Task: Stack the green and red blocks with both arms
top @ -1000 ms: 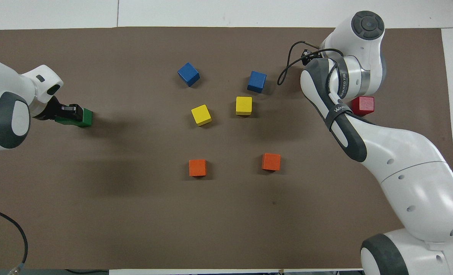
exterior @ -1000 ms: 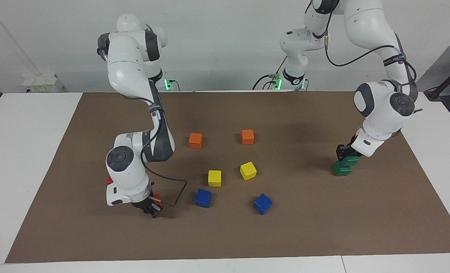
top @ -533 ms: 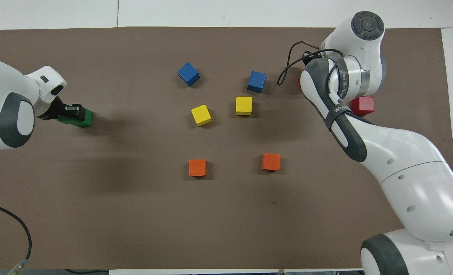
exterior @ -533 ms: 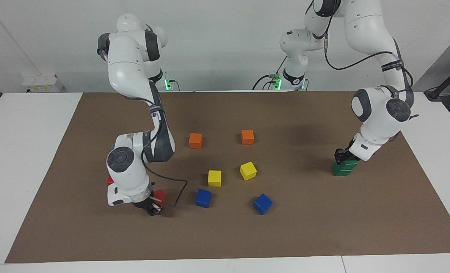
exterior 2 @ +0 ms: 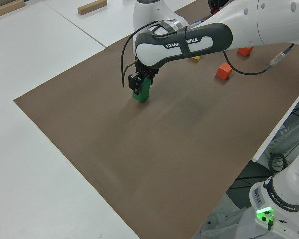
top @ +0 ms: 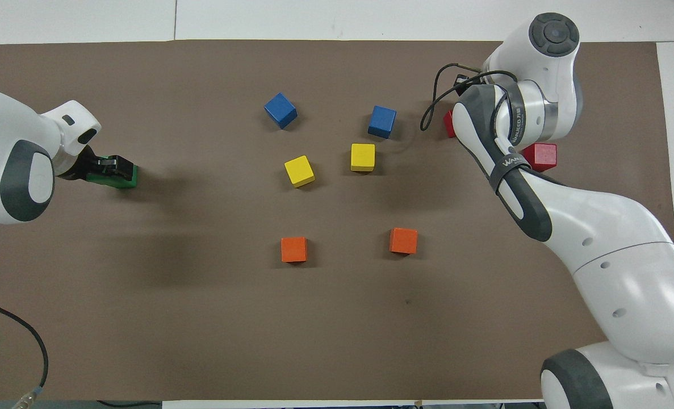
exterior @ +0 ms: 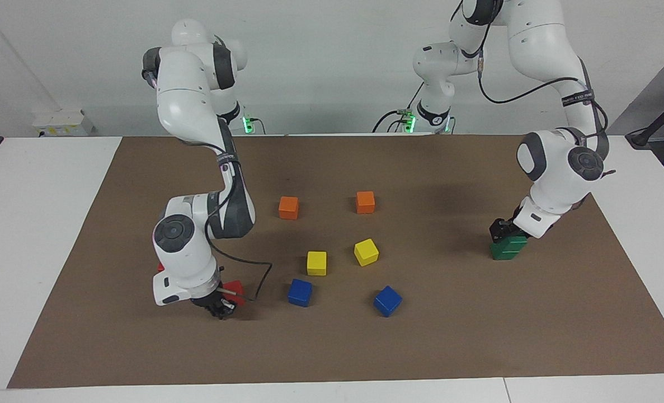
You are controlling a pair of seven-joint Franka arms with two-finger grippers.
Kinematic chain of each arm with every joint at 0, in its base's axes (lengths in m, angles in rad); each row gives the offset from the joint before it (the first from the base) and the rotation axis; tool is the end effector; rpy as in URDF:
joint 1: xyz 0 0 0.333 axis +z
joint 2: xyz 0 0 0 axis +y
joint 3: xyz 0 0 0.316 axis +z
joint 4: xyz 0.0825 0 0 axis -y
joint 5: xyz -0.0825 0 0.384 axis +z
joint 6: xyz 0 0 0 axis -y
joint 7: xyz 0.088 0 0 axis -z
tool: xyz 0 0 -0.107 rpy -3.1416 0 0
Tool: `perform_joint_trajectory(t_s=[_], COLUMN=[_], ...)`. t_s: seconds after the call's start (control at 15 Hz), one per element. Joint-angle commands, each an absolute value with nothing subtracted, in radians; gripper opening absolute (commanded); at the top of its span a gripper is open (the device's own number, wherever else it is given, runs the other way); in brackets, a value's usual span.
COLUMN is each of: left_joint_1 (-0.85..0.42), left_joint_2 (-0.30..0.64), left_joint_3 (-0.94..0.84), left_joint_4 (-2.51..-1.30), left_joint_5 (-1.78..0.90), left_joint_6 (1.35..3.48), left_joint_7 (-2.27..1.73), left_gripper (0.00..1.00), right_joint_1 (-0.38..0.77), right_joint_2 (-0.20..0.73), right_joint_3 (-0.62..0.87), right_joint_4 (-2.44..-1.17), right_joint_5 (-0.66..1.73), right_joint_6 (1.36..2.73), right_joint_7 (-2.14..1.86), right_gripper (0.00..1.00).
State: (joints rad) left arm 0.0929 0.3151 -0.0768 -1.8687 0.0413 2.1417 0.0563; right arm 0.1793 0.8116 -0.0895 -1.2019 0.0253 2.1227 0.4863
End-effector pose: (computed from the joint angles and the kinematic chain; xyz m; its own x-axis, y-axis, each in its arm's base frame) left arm 0.6212 0.0144 0.3443 0.9974 -0.0597 -0.0416 -0.0601 -0.9982 -0.0077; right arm 0.7623 0.0894 0.3055 0.9229 -0.3665 0.1181 -0.3674 -0.9299 -0.0150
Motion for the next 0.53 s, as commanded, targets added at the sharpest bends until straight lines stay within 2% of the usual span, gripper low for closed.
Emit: perform_joint_trajectory(t_s=[0.0, 0.07, 0.47], left_joint_1=[0.098, 0.098, 0.098], left_joint_2=[0.288, 0.284, 0.272], left_joint_3=[-0.075, -0.075, -0.075], left_joint_4=[-1.887, -1.878, -1.878], left_joint_5=[0.040, 0.040, 0.040], left_joint_6=[2.145, 2.125, 2.123], left_joint_7=[0.069, 0.069, 0.067], left_gripper=[1.00, 1.00, 1.00], right_joint_1=[0.166, 0.166, 0.187], right_joint_2=[0.756, 0.743, 0.594], right_joint_3=[-0.081, -0.081, -0.072], right_joint_4=[-1.209, -1.209, -1.212], right_joint_5=[0.003, 0.002, 0.008], right_joint_6=[2.085, 2.074, 1.950], right_joint_7=[0.413, 0.411, 0.321], right_gripper=[0.91, 1.00, 1.00])
